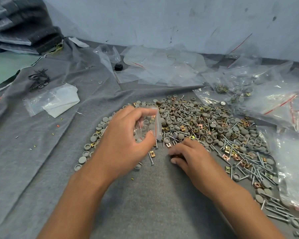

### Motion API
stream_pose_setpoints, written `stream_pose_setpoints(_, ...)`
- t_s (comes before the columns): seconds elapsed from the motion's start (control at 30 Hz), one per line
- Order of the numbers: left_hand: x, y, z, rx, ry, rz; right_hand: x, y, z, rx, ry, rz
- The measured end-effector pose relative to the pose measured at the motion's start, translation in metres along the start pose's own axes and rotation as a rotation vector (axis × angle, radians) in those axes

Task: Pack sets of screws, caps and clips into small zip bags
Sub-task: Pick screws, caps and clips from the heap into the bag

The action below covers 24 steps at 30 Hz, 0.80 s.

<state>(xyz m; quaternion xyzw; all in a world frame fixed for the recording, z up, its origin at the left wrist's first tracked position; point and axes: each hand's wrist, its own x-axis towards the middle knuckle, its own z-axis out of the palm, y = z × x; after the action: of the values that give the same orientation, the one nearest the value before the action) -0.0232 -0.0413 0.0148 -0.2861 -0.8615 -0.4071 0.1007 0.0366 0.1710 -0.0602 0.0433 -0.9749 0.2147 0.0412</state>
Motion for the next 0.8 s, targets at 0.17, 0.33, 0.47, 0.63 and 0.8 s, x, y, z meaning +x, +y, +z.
stream_pose_setpoints(0.17, 0.000, -0.001, 0.003, 0.011, -0.011, 0.015, 0.000, -0.001, -0.007, 0.110, -0.012, 0.021)
stream_pose_setpoints(0.33, -0.001, -0.001, 0.007, 0.024, -0.044, 0.033, 0.002, -0.012, -0.027, 0.864, 0.032, 0.037)
stream_pose_setpoints(0.47, -0.002, -0.001, 0.010, 0.056, -0.070, 0.060, 0.002, -0.016, -0.038, 1.299, 0.011, 0.075)
stream_pose_setpoints(0.63, -0.008, 0.006, 0.019, 0.103, -0.158, 0.098, -0.004, -0.023, -0.048, 0.969, 0.259, -0.040)
stream_pose_setpoints(0.8, -0.009, 0.010, 0.024, 0.126, -0.190, 0.105, -0.007, -0.043, -0.046, 0.355, 0.499, -0.229)
